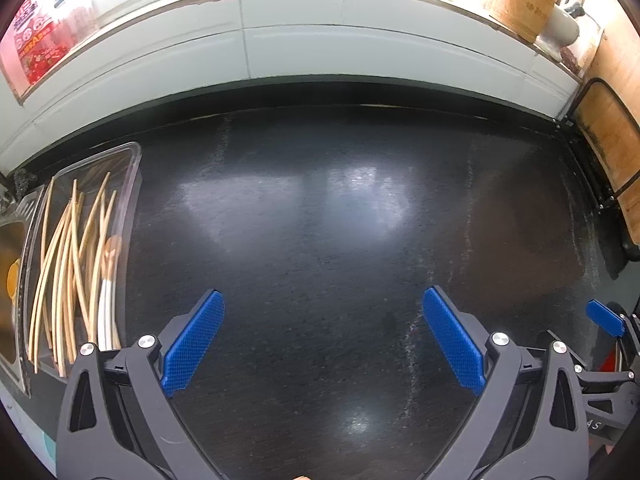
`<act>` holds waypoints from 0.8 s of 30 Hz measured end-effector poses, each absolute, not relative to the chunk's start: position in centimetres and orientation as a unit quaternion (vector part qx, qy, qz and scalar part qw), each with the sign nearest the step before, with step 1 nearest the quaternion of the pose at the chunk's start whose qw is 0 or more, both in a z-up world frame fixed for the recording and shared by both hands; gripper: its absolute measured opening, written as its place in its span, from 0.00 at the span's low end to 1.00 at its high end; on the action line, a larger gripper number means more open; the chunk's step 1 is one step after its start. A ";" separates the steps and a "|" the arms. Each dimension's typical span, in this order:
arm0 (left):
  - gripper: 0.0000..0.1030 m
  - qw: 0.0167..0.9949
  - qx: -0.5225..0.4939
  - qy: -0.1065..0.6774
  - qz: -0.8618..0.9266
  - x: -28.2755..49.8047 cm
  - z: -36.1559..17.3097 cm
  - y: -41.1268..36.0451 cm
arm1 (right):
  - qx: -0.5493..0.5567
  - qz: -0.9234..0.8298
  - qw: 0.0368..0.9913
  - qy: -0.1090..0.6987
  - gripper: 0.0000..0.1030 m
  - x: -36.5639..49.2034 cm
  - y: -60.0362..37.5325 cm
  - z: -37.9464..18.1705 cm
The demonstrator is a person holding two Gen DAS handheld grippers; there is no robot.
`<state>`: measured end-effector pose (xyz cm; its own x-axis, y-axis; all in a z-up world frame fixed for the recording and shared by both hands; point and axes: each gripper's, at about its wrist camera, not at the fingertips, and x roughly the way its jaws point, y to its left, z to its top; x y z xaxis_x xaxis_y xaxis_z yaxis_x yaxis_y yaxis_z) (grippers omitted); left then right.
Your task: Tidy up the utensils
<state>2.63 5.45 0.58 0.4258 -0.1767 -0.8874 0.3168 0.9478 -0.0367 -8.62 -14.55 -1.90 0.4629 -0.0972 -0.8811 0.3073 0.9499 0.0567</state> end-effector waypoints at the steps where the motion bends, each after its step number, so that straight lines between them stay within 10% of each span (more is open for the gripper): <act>1: 0.94 0.841 0.070 0.515 -0.149 2.6 0.6 5.2 | 0.105 -0.121 0.849 0.504 0.94 -8.7 -14.7 -1.9; 24: 0.94 0.837 0.064 0.530 -0.121 2.3 -0.7 5.3 | 0.104 -0.112 0.847 0.509 0.94 -8.6 -14.5 -2.3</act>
<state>2.31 5.27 -0.74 0.4082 -0.1335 -0.9031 0.2700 0.9626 -0.0202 -8.57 -14.46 -2.26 0.4558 -0.0846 -0.8860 0.2963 0.9531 0.0614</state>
